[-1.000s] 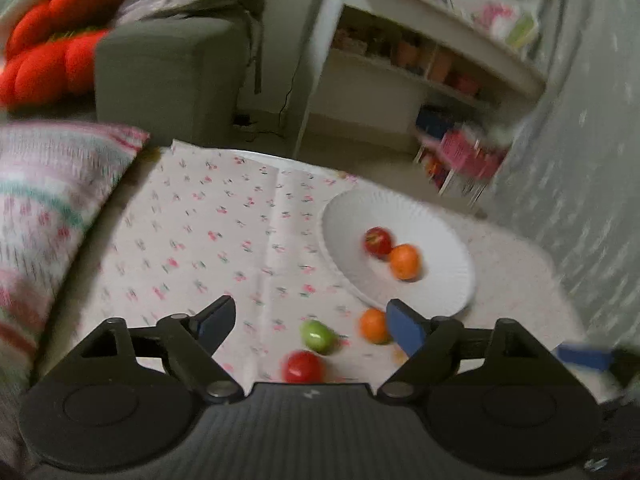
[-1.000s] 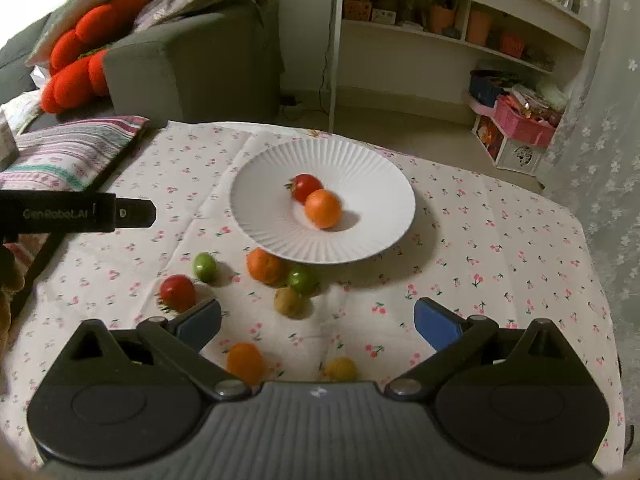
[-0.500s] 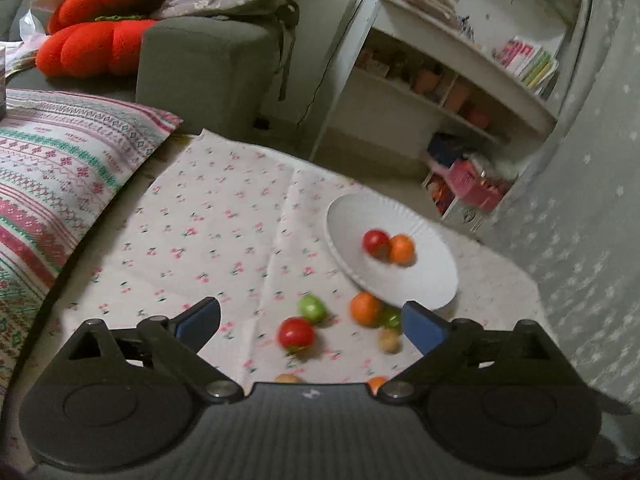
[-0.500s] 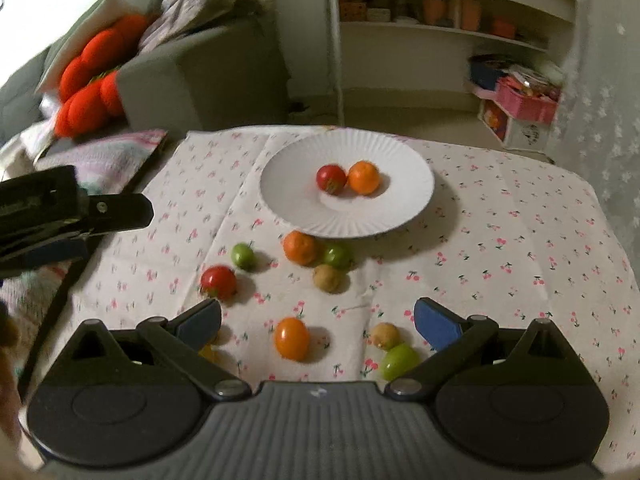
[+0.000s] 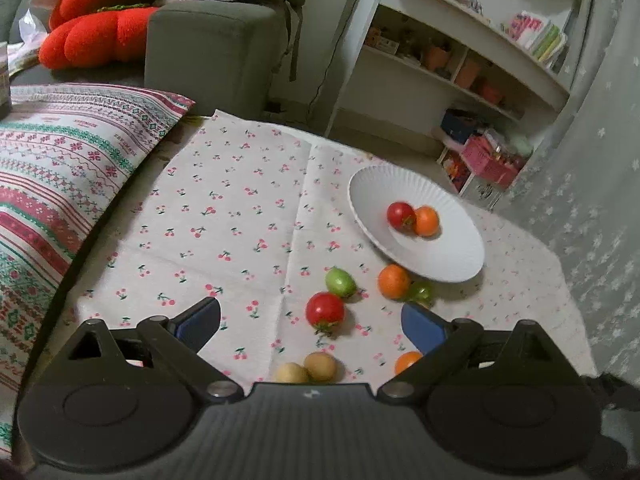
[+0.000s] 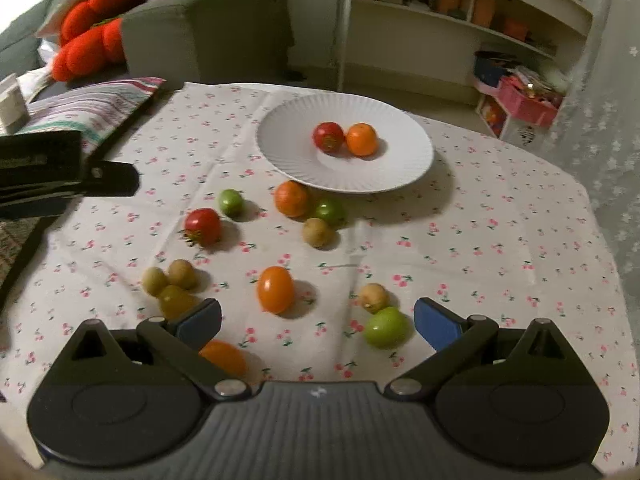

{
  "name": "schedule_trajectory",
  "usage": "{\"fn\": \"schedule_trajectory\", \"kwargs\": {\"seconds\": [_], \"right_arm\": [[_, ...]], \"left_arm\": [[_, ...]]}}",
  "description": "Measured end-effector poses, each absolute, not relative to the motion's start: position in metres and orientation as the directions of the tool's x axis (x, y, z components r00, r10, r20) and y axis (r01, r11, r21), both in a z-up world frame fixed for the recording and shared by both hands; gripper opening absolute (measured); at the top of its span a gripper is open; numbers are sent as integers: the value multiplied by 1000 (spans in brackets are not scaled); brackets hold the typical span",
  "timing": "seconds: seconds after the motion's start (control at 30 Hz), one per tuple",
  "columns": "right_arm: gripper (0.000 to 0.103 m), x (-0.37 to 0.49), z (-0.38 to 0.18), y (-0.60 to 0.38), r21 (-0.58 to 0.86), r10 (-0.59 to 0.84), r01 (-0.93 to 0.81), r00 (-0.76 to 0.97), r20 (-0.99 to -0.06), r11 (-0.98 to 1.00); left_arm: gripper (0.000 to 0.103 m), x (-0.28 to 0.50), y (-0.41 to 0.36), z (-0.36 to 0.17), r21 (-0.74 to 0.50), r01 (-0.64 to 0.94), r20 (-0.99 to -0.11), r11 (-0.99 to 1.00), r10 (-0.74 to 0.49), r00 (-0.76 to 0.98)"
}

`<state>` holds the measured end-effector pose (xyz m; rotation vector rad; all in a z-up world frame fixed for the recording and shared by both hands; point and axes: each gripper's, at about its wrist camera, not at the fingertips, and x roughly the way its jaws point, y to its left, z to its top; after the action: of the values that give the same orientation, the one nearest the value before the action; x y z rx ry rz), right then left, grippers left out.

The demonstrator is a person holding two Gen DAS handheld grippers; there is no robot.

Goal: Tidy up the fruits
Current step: 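Withdraw both tools from the plate toward the remaining fruits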

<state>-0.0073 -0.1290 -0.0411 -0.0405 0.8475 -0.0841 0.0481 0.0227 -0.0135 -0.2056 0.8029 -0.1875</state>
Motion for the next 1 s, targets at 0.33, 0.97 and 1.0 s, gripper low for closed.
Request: {"fn": "schedule_trajectory", "kwargs": {"seconds": [0.33,0.97,1.0], "right_arm": [[95,-1,-56,-169,-46,-117,133,599,-792,990],[70,36,-58,-189,63,-12,94,642,-767,994],[69,38,-58,-189,78,2,89,649,-761,993]], "left_arm": [[81,62,29,-32,-206,67,-760,976,-203,618],[73,97,-2,-59,-117,178,-786,977,-200,585],[68,99,-5,-61,-106,192,-789,976,-200,581]]}}
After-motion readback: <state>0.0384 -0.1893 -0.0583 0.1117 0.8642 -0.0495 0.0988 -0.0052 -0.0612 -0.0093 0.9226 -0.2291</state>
